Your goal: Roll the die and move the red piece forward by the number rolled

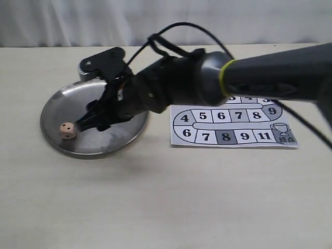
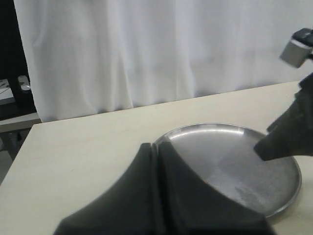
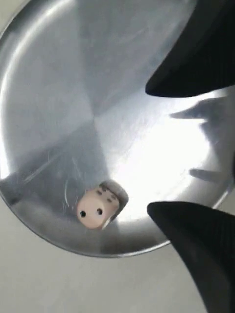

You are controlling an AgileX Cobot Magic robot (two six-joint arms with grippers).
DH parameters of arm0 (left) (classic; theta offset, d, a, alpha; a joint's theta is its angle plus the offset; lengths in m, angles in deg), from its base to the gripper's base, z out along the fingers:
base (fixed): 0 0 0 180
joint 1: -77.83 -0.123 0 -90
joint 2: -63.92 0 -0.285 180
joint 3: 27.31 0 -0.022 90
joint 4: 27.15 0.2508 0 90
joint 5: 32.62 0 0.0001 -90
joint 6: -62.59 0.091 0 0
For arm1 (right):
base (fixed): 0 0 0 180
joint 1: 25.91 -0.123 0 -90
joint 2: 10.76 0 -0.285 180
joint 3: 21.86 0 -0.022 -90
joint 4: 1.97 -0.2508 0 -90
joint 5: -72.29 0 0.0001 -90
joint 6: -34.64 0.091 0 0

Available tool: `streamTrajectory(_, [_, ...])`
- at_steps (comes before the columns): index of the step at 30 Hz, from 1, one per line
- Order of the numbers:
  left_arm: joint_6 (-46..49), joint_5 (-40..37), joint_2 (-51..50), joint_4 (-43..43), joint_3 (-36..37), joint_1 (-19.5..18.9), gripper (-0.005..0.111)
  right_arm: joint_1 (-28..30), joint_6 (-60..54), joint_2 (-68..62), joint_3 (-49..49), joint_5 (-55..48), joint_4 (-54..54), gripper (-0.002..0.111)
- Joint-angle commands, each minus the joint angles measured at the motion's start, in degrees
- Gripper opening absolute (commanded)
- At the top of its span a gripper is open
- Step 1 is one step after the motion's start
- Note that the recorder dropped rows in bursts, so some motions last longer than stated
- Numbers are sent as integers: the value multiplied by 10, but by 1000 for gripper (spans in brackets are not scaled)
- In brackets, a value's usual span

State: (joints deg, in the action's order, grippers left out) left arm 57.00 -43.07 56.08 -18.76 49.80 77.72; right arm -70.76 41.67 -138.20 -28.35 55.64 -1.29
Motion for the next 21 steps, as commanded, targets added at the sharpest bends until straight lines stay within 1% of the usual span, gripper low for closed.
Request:
streamTrajectory(1, [-1,5,1,-1,1,1,0,-22,-20,-85,-134,-80,2,60])
streamTrajectory(5, [-1,5,1,-1,1,1,0,-34,-35,-149,-226,-114,-1,60])
streamTrajectory(8, [-1,5,1,-1,1,1,0,-40,-36,-182,-272,-124,-4,60])
streamTrajectory(14, [-1,5,1,-1,1,1,0,-48,-37,-220,-313,-119,-7,60])
streamTrajectory(18, [-1,5,1,-1,1,1,0,-49,-70,-228,-316,-115,-7,60])
streamTrajectory(19, [-1,5,1,-1,1,1,0,-49,-75,-228,-316,-115,-7,58])
streamTrajectory(21, [-1,5,1,-1,1,1,0,-49,-75,-228,-316,-113,-7,48])
